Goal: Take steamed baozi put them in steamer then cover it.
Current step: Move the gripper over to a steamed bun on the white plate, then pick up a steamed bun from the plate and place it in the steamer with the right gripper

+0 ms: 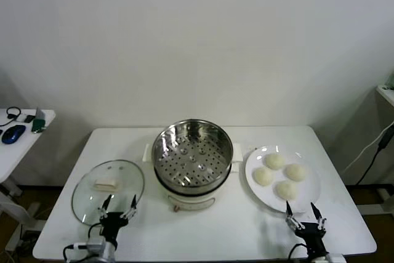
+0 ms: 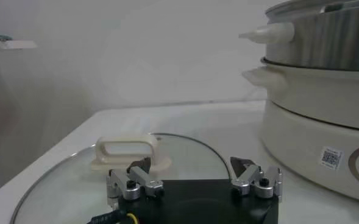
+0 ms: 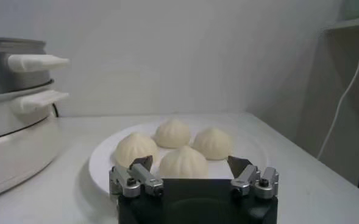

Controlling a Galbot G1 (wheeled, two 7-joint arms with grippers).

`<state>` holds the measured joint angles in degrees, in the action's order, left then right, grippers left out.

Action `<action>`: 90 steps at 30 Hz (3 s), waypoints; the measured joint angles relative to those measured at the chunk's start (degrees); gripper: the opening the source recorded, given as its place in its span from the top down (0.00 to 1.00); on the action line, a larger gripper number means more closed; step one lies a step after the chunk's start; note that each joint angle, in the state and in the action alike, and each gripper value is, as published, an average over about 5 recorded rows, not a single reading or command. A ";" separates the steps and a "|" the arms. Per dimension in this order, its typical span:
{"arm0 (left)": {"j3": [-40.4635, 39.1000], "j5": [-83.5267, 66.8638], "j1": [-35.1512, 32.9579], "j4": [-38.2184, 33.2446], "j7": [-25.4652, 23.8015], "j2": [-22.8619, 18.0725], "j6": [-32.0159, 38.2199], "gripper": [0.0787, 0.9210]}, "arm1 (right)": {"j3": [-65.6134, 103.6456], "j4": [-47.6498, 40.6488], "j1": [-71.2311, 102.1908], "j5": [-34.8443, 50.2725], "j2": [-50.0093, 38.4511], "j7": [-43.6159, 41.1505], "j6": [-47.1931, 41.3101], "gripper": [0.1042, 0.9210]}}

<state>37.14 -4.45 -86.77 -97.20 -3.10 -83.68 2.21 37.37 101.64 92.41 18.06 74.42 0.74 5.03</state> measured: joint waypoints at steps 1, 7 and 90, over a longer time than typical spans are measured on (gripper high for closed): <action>0.01 0.02 0.02 -0.03 -0.01 0.00 0.00 0.12 | -0.06 0.04 -0.38 0.07 -0.24 0.14 -0.50 0.12; 0.05 0.05 0.22 -0.21 -0.15 0.26 0.07 0.12 | -1.40 -0.42 -6.92 -0.06 -4.67 0.89 -6.60 0.12; 2.43 0.05 -3.82 -2.22 -0.15 1.26 3.80 0.12 | -102.64 -60.78 -107.99 -11.65 -16.95 -64.16 -5.33 0.33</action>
<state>39.57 -4.40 -90.60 -99.43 -3.25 -82.41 6.01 -65.27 40.86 -15.58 6.41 57.47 -63.41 -0.30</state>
